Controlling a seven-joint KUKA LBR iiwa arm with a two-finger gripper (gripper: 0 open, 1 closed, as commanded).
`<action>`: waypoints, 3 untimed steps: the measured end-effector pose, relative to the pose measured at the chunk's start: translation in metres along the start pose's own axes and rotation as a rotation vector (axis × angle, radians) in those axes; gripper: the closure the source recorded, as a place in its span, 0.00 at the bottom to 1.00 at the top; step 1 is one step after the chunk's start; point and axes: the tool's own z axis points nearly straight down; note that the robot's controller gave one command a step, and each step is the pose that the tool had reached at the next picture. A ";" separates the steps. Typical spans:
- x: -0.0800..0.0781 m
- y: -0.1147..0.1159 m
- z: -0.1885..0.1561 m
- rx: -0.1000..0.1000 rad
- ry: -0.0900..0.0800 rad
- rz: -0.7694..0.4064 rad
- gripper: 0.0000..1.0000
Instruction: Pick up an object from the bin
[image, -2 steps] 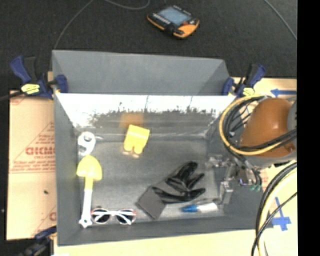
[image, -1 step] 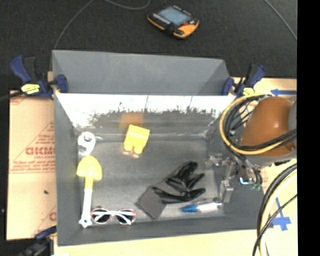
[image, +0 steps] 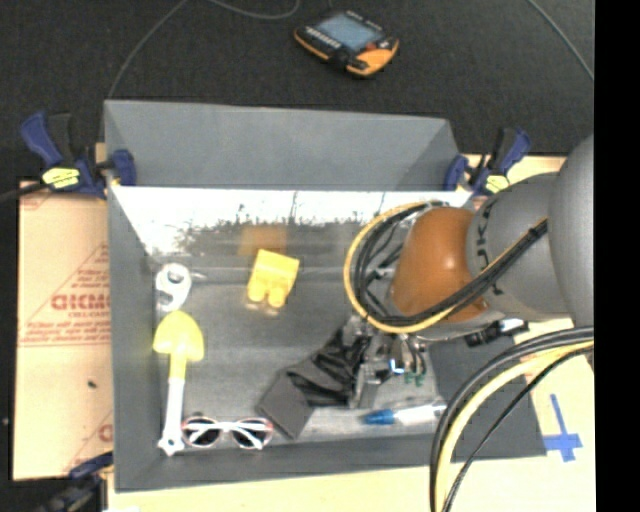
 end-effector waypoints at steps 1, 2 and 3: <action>-0.046 -0.011 -0.067 0.006 -0.015 -0.297 0.00; 0.020 0.054 -0.029 -0.001 0.001 -0.017 0.00; -0.019 0.030 -0.001 0.008 -0.020 -0.445 0.00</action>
Offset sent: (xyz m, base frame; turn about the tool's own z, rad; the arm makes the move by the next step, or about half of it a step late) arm -0.0123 0.0541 0.0307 -0.0131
